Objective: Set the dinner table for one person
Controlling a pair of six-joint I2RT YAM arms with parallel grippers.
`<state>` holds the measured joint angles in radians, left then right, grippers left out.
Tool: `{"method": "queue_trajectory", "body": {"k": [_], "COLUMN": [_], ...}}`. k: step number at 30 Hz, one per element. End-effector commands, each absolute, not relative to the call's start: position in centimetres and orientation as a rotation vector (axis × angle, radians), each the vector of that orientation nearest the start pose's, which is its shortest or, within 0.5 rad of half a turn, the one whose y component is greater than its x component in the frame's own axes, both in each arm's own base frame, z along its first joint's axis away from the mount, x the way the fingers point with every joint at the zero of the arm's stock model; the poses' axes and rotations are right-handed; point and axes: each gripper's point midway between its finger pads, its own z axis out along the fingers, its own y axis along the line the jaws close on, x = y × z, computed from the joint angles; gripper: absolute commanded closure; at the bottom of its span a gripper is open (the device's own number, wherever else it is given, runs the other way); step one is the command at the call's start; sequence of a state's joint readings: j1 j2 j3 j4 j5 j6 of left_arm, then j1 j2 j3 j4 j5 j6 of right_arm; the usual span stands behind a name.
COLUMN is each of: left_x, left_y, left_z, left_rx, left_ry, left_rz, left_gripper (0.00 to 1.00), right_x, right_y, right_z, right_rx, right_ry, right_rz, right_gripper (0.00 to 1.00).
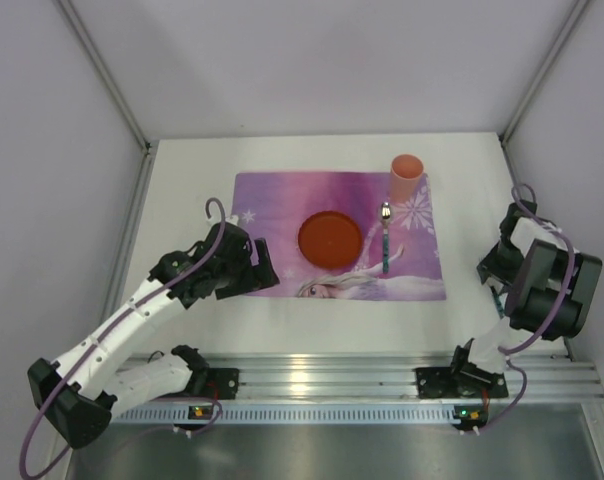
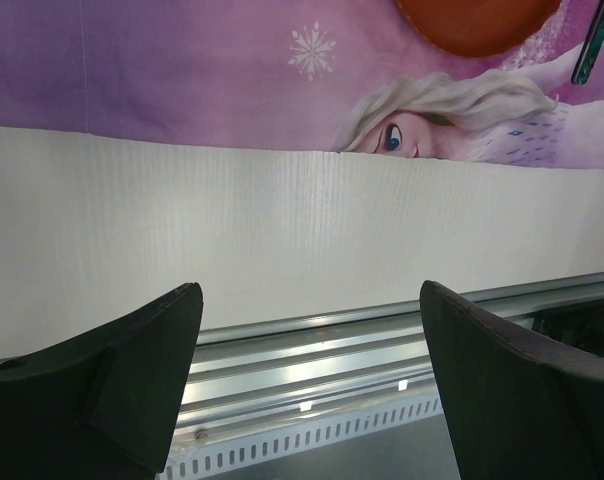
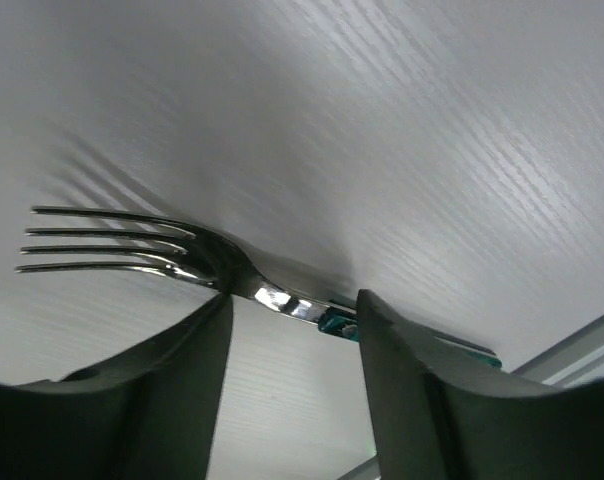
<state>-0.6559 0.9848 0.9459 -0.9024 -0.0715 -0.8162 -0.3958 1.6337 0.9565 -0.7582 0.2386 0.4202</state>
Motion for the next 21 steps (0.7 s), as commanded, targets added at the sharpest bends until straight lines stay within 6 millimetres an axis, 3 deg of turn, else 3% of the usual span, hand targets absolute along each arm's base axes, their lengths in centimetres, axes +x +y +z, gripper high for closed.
{"method": "queue_trajectory", "body": {"k": [1,7,10,12,15,17,18,20,21], "left_x": [18.8,19.3,19.8,20.2,20.6,20.8,20.9,21.0,21.0], "left_y": [-16.1,-15.9,-15.7,-15.7,-15.8,-15.9,-16.1,-16.3,-16.5], "left_z": [17.8,18.3,18.9,19.7,20.3,20.4,20.4,20.6,20.6], "left_rx": [-0.216,-0.243,-0.255,-0.264,-0.292,-0.312,-0.337,-0.360,-0.376], "left_ry": [2.542,2.559,2.561,2.553,2.547,2.547,2.548,2.548,2.549], "left_rz": [-0.472,-0.423,-0.388,-0.373,-0.363,-0.359,-0.366,-0.382,-0.395], "left_gripper": [0.05,0.05,0.05,0.05,0.05,0.06,0.06,0.06,0.06], "right_x": [24.5,26.8,29.0,30.3,34.3,35.8,37.4,38.8,39.9], "right_y": [-10.4,-8.0,-7.5,-7.3,-7.2,-6.9,-6.8,-5.8,-5.7], "right_z": [-0.1,-1.7,-1.8,-1.8,0.0,0.7,1.9,3.2,4.4], "right_rx": [1.108,1.064,1.040,1.012,0.957,0.944,0.919,0.845,0.809], "right_ry": [2.754,2.777,2.767,2.770,2.721,2.705,2.670,2.660,2.636], "right_rz": [-0.311,-0.200,-0.151,-0.135,-0.079,-0.042,-0.016,0.015,0.021], "right_gripper": [0.51,0.88,0.96,0.97,1.00,1.00,0.97,0.92,0.79]}}
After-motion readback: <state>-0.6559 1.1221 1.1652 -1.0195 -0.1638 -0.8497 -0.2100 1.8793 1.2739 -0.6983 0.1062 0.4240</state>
